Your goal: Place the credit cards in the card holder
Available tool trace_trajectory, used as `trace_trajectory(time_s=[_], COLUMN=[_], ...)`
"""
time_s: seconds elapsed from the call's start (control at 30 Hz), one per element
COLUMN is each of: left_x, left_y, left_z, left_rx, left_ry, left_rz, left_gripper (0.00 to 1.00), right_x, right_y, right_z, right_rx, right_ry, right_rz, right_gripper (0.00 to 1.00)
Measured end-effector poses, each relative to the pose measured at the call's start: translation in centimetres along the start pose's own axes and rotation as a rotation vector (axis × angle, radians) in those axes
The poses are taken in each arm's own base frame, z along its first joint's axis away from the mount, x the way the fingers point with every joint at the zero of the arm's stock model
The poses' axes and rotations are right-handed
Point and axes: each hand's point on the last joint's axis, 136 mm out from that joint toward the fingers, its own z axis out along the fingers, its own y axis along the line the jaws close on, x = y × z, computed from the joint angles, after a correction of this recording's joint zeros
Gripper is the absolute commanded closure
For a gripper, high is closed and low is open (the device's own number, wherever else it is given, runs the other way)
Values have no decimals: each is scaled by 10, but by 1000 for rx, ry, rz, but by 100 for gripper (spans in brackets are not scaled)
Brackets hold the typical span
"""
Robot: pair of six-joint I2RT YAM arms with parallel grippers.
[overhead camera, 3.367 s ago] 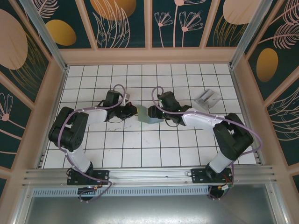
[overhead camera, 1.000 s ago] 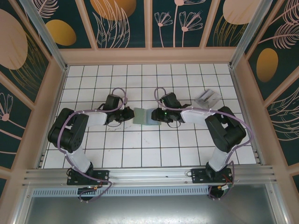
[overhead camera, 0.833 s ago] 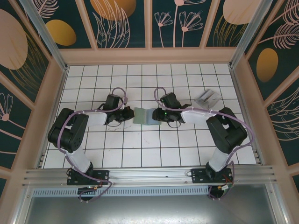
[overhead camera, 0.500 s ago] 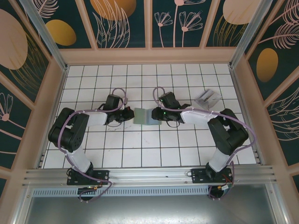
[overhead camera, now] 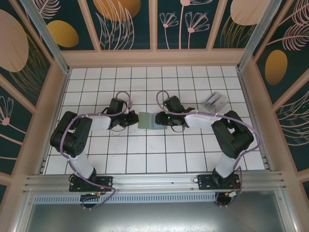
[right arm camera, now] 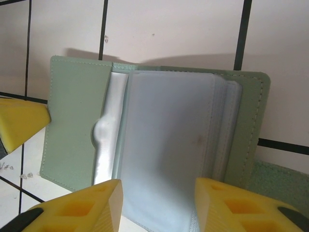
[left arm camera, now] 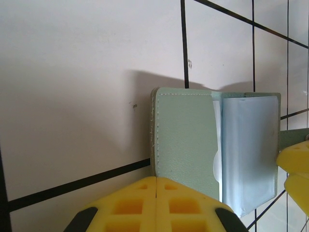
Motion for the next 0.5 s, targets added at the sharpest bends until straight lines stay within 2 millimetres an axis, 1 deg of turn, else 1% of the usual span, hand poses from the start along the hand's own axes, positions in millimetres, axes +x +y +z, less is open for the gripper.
trace_trajectory(time_s=[0.13,0.27,0.3,0.4,0.5], left_x=[1,1,2,2,1], left_y=[-1,-2,-2,-2,-3], left_z=[0,0,0,0,0], left_rx=[7,12,13,15,17], left_ry=[5,9,9,8,8], left_rz=[-1,-4,-4,-6,-6], left_gripper=[95,95,95,95,95], right_x=[-1,0,0,0,0], right_y=[4,8,9,9,7], right_z=[0,0,0,0,0], right_rx=[-17,-36,-38,-38,-27], right_ry=[-4,1,3,4,-1], right_rz=[-1,-2,-3,-1,11], right_gripper=[60,61,61,56,54])
